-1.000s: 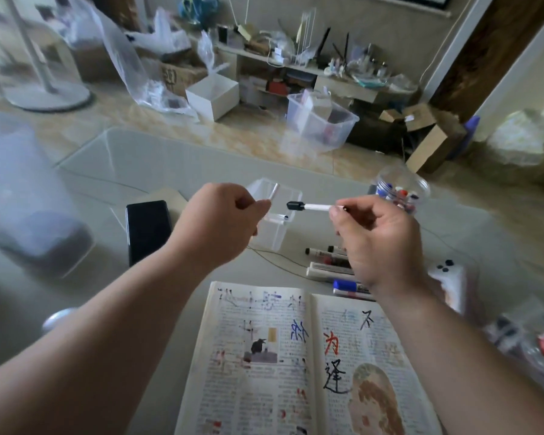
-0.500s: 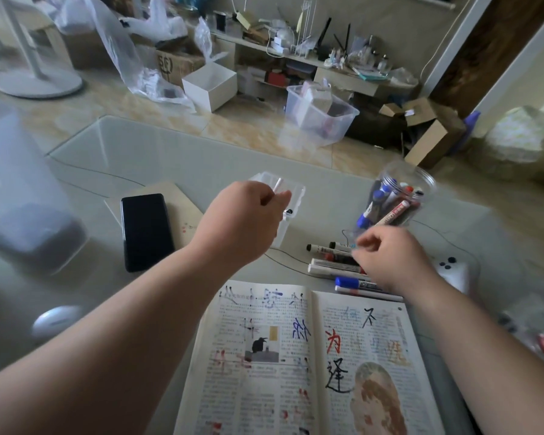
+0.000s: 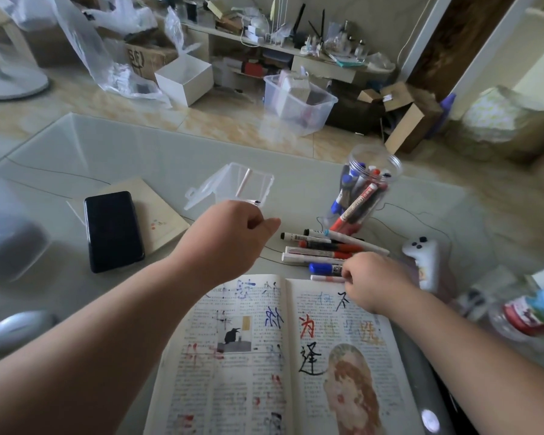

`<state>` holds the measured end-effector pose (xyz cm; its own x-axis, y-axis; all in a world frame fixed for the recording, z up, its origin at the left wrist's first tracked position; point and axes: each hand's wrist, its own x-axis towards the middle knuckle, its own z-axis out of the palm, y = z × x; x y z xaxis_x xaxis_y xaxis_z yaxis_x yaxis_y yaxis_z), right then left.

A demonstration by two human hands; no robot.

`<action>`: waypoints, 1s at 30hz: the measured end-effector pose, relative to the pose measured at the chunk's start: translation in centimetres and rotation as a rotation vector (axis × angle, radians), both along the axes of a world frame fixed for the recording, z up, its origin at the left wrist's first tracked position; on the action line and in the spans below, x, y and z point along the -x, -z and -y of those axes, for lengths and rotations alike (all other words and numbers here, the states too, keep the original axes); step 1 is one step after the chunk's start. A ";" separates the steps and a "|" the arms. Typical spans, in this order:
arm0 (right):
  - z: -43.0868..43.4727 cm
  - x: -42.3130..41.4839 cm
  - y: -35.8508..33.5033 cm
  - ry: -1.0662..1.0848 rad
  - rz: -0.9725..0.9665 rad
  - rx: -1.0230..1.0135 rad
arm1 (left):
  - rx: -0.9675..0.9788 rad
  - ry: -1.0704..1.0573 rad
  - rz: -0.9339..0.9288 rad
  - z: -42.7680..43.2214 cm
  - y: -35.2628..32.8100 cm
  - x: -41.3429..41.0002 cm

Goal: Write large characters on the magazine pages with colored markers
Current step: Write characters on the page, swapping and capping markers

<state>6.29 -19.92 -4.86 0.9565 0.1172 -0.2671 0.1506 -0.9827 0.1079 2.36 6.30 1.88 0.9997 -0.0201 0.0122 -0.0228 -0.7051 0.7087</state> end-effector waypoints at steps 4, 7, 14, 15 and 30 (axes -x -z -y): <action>-0.6 -0.5 0.0 -0.069 0.009 0.046 | -0.024 0.016 -0.006 0.4 0.1 0.0; -0.5 -0.1 -0.7 -0.102 0.048 0.016 | -0.048 0.039 -0.016 0.6 0.2 0.2; 0.6 6.7 -5.5 0.287 0.086 -0.740 | -0.123 0.237 -0.118 2.0 0.3 1.5; 0.8 8.2 -6.1 0.361 0.019 -0.925 | -0.124 0.278 -0.141 2.4 0.5 1.9; 1.8 13.5 -5.5 0.499 -0.450 -1.577 | 0.230 0.443 -0.359 6.5 0.2 6.0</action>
